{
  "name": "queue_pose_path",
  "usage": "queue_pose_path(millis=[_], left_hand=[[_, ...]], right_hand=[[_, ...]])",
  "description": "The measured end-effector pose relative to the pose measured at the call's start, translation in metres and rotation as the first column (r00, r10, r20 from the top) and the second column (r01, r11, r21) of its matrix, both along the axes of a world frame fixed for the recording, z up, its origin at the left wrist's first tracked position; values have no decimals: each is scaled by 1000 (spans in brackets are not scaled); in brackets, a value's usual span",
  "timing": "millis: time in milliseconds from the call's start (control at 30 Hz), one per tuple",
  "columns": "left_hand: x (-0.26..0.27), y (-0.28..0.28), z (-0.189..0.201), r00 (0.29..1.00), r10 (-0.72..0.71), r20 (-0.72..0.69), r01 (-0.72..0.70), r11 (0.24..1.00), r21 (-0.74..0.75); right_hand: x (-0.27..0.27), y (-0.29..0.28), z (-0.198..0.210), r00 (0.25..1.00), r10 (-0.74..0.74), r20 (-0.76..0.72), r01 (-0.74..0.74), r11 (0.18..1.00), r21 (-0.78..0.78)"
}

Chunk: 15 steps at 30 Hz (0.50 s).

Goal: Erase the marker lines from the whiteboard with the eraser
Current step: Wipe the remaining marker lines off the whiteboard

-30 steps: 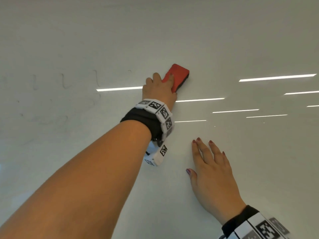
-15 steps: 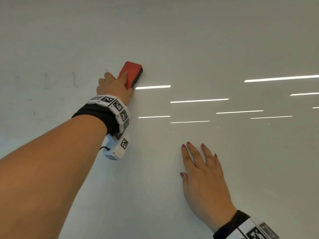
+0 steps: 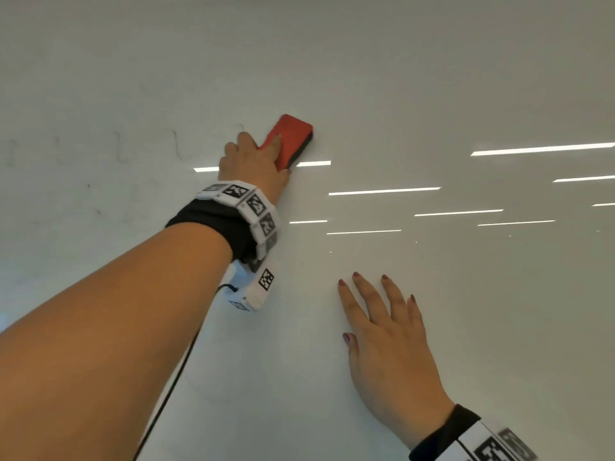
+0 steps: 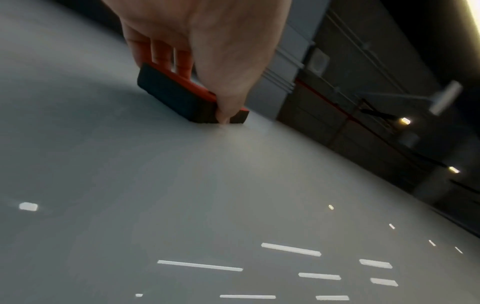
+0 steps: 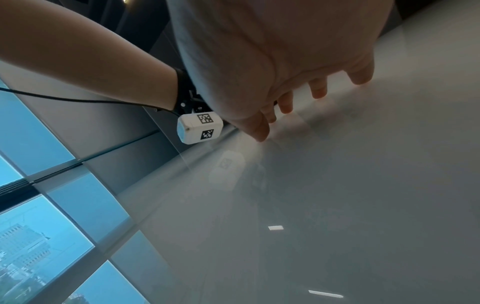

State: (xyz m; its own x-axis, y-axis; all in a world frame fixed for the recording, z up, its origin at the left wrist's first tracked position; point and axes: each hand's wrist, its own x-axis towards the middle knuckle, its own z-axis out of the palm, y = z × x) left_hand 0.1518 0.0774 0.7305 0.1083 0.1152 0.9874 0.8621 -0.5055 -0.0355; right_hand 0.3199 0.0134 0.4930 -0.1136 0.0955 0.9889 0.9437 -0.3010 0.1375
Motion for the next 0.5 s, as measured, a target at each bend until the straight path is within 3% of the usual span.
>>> queue_pose_path(millis=[167, 300, 500], left_hand=[[-61, 31, 11, 985, 56, 161, -36, 991, -128], [-56, 31, 12, 978, 32, 206, -3, 990, -141], [-48, 25, -19, 998, -14, 59, 15, 1000, -17]], right_hand=[[-4, 1, -2, 999, -5, -35, 5, 1000, -12], [-10, 3, -5, 999, 2, -52, -2, 1000, -3], [-26, 11, -4, 998, -8, -63, 7, 1000, -7]])
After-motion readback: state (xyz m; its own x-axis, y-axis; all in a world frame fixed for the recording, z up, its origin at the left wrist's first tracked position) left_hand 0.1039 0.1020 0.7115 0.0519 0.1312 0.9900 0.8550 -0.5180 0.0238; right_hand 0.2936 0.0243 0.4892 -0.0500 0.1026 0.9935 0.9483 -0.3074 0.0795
